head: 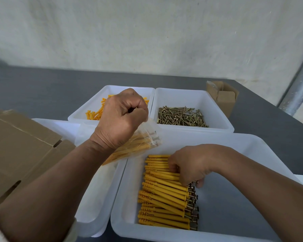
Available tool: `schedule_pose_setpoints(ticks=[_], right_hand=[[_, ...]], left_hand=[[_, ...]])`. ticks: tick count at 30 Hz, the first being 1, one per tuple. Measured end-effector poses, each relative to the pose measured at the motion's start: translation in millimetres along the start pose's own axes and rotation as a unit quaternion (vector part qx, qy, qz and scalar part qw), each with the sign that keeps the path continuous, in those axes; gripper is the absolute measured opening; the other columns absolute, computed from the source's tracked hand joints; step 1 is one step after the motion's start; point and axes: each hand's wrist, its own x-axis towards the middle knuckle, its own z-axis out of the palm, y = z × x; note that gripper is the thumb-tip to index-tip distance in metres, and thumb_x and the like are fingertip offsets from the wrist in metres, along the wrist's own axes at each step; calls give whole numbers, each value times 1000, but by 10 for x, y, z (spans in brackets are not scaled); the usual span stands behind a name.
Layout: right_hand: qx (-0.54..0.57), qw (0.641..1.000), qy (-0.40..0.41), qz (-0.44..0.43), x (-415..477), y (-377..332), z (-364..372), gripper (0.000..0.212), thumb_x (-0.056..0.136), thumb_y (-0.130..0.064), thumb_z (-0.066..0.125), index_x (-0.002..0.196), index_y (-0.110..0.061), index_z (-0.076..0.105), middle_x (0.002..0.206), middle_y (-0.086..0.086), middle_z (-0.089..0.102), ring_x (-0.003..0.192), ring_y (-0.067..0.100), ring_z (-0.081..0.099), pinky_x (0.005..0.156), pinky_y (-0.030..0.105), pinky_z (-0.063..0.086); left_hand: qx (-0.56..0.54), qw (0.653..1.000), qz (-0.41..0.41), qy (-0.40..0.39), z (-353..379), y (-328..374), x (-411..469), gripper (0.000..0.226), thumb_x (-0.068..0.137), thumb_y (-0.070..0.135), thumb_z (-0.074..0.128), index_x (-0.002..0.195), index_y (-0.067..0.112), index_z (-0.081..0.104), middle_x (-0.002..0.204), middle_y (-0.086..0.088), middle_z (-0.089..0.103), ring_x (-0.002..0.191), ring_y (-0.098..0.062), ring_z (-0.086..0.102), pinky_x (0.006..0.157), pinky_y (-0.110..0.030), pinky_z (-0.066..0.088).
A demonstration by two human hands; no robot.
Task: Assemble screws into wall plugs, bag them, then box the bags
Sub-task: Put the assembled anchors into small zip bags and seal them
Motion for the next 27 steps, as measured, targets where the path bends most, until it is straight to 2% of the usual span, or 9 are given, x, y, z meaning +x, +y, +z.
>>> schedule_pose_setpoints(ticks=[4,6,9,13,15,17,21,24,27], right_hand=[[-36,998,47,-18,-21,-4,-31,25,89,-17,56,112,-14,63,102,6,68,87,18,71,62,25,49],[-43,997,64,-30,-18,-10,-38,24,90,-19,56,113,-16,63,102,5,71,92,18,69,69,28,51],[24,993,104,-54,-16,17,-53,20,92,-24,60,111,-25,62,96,-2,69,85,16,70,71,28,54],[117,975,171,-85,-37,33,-84,6,92,-30,63,97,-32,61,85,-6,68,75,14,70,64,26,54],[114,963,227,-93,-29,32,-110,1,92,-32,61,92,-31,62,87,-12,62,79,10,63,68,26,52],[113,949,279,-92,-18,39,-137,9,94,-33,58,86,-30,59,87,-14,57,77,4,54,63,23,44],[155,908,383,-67,-62,93,-227,14,96,-28,53,90,-26,65,87,-16,62,78,2,55,58,14,36],[233,846,478,-41,-109,179,-306,17,90,-25,55,78,-27,66,71,-13,64,57,3,52,50,22,35],[297,789,535,-42,-152,265,-363,18,85,-25,57,68,-26,63,56,-19,59,45,2,49,48,24,35]], left_hand=[[1,1000,-1,2,2,1,0,17,63,9,50,52,20,57,67,-2,56,63,-10,51,59,-22,39],[5,1000,0,1,0,1,1,17,63,9,50,52,19,57,66,-1,56,62,-8,51,58,-21,38],[8,1000,0,1,-1,2,0,17,63,9,50,52,19,57,66,-1,56,61,-6,50,58,-19,37],[11,1000,1,4,-3,1,3,16,63,9,49,52,19,57,66,-2,56,62,-9,51,58,-23,39],[14,1000,4,4,-6,-1,5,16,63,9,50,53,18,57,66,-2,56,64,-11,52,60,-23,40],[13,1000,2,4,-9,-1,6,16,63,8,50,53,18,57,67,-3,56,64,-11,52,60,-24,40],[15,1000,-1,6,-10,-2,7,16,63,9,50,53,18,57,67,-4,56,64,-11,52,60,-24,40],[8,1000,-2,6,-11,-2,5,16,63,8,49,53,18,57,67,-4,56,62,-9,51,59,-23,39],[7,1000,-1,7,-12,0,7,17,64,8,49,52,19,57,68,-5,56,64,-12,52,60,-23,39]])
